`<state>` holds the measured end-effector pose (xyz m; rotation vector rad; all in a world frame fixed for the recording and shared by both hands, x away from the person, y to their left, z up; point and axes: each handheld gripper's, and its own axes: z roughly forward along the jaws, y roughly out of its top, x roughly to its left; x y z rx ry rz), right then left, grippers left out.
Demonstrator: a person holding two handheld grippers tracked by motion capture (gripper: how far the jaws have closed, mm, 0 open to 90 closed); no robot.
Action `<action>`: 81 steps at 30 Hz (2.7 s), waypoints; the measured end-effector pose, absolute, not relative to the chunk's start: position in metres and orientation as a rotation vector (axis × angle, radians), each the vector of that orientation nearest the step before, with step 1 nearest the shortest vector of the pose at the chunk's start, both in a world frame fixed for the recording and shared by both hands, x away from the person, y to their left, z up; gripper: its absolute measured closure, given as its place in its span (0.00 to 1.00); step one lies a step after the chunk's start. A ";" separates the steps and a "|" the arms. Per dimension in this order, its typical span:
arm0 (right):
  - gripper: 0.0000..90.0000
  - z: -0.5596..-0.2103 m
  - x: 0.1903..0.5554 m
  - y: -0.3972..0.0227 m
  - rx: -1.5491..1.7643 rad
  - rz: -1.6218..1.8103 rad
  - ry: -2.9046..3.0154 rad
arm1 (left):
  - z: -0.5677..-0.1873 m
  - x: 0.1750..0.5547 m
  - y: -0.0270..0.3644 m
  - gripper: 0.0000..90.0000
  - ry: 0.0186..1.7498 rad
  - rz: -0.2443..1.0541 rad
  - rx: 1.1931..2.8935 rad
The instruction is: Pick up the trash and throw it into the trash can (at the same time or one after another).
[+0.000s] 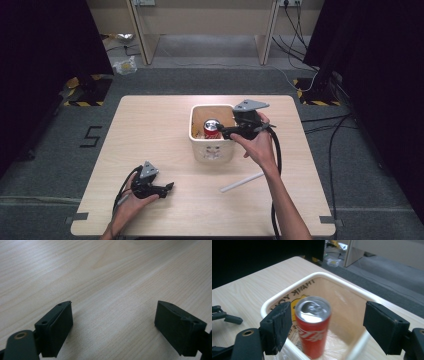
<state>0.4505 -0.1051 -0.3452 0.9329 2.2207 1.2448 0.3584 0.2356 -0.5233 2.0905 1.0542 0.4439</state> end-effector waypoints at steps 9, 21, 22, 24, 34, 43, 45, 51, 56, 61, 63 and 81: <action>0.25 -0.341 0.427 -0.138 0.950 1.214 2.142 | -0.523 0.358 0.236 0.16 1.054 0.444 2.091; 0.26 -0.362 0.405 -0.175 1.028 1.142 2.117 | -0.523 0.358 0.236 0.16 1.052 0.445 2.095; 0.27 -0.365 0.404 -0.178 1.039 1.140 2.117 | -0.523 0.358 0.236 0.16 1.054 0.443 2.094; 0.27 -0.370 0.402 -0.183 1.054 1.132 2.120 | -0.523 0.358 0.236 0.16 1.052 0.445 2.095; 0.27 -0.394 0.394 -0.190 1.085 1.081 2.124 | -0.523 0.358 0.236 0.16 1.052 0.445 2.095; 0.27 -0.426 0.387 -0.186 1.130 1.034 2.145 | -0.523 0.358 0.236 0.16 1.052 0.445 2.095; 0.27 -0.435 0.386 -0.183 1.135 1.020 2.173 | -0.523 0.358 0.236 0.16 1.051 0.445 2.096; 0.28 -0.456 0.384 -0.185 1.181 1.011 2.194 | -0.523 0.358 0.236 0.16 1.051 0.445 2.095; 0.28 -0.469 0.381 -0.188 1.232 0.970 2.188 | -0.523 0.358 0.236 0.16 1.052 0.445 2.095; 0.28 -0.480 0.376 -0.194 1.285 0.960 2.188 | -0.523 0.358 0.236 0.16 1.052 0.445 2.095; 0.28 -0.483 0.373 -0.197 1.308 0.965 2.174 | -0.523 0.358 0.236 0.16 1.052 0.445 2.095; 0.28 -0.496 0.366 -0.207 1.437 1.024 2.125 | -0.523 0.358 0.236 0.16 1.052 0.445 2.095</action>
